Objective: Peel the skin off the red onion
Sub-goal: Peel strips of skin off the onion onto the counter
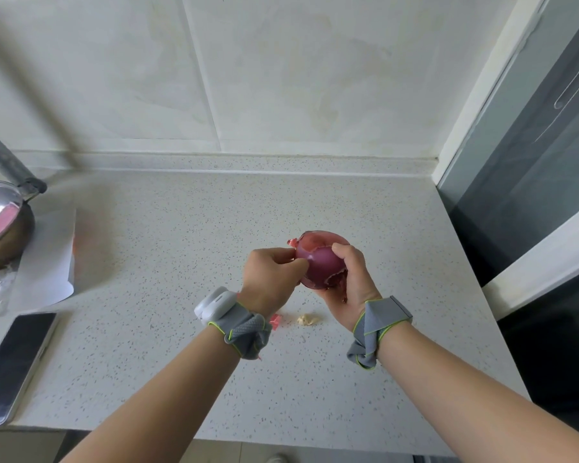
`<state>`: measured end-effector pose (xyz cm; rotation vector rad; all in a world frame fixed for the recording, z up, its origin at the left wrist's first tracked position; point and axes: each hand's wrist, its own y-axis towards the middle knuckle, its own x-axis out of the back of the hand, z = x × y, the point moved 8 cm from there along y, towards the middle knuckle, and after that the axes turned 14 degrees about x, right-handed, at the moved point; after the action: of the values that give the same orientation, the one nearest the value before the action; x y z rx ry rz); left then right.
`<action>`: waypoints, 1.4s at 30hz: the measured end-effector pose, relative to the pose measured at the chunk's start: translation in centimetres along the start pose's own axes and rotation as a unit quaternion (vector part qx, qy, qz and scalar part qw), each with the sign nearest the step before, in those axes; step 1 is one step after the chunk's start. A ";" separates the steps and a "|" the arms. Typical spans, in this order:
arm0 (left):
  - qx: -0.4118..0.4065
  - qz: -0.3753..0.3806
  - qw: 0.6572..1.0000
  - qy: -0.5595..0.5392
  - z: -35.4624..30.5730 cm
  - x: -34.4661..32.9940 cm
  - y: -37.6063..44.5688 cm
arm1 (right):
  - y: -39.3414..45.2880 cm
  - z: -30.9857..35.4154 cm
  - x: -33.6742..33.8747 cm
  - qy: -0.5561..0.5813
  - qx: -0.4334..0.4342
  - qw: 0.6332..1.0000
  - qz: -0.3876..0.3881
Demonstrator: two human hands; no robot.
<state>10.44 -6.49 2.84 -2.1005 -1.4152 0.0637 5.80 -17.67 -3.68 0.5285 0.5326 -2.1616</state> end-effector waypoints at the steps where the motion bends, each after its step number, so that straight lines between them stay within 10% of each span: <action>1: 0.001 -0.002 1.000 0.004 0.1 0.0 0.1 | 0.0 -0.2 0.2 -0.002 -0.002 1.000 -0.007; 6: -0.001 -0.017 0.999 -0.037 0.8 0.4 0.9 | 0.0 0.9 -0.8 0.029 0.018 0.998 0.047; 17: -0.065 -0.084 0.994 0.014 0.2 0.5 -0.9 | -0.4 0.7 -0.4 0.012 -0.012 0.996 -0.091; 42: 0.079 0.003 0.987 -0.141 1.5 1.4 0.1 | -1.2 2.8 -1.0 -0.087 0.075 0.990 -0.086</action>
<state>10.59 -4.63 1.97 -2.0224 -1.5104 0.4758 4.93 -17.89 -0.63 0.3820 0.3311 -2.3987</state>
